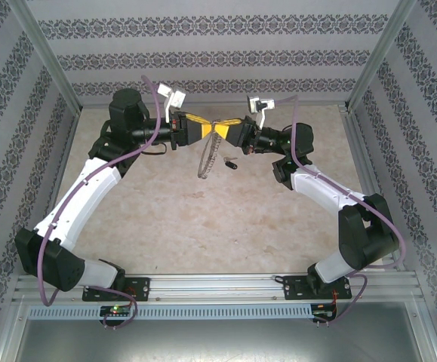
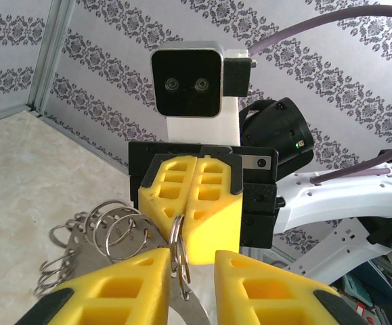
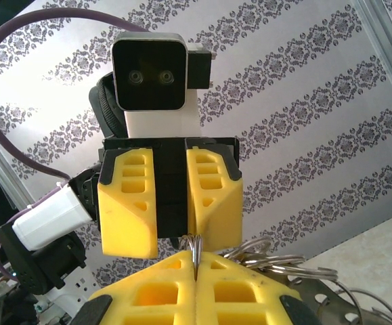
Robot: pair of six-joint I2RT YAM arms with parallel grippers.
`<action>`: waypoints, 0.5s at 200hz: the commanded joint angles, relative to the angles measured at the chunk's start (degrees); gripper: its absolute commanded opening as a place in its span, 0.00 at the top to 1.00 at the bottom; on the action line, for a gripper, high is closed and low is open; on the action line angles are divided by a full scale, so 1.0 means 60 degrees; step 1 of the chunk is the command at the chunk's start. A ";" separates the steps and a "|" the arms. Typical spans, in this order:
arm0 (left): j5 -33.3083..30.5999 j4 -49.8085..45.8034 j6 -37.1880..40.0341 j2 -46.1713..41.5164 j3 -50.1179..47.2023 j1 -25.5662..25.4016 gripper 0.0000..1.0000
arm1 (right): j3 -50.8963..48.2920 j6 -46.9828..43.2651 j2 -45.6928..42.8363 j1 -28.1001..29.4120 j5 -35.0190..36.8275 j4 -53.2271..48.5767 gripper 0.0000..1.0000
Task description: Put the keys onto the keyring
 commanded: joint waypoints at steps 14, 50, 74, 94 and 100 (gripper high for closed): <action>0.0062 0.0414 -0.0001 0.0079 -0.0136 0.0042 0.80 | 0.0276 -0.0319 -0.0002 0.0067 0.0121 0.0562 1.00; 0.0047 0.0410 0.0012 0.0093 -0.0136 0.0042 0.86 | 0.0278 -0.0319 0.0020 0.0082 0.0139 0.0562 1.00; 0.0047 0.0463 0.0001 0.0085 -0.0151 0.0030 0.93 | 0.0268 -0.0317 0.0025 0.0081 0.0131 0.0562 1.00; 0.0047 0.0540 -0.0003 0.0096 -0.0158 0.0027 1.00 | 0.0284 -0.0300 0.0034 0.0081 0.0150 0.0562 1.00; 0.0066 0.0581 -0.0001 0.0091 -0.0151 0.0014 1.00 | 0.0282 -0.0291 0.0031 0.0088 0.0160 0.0562 1.00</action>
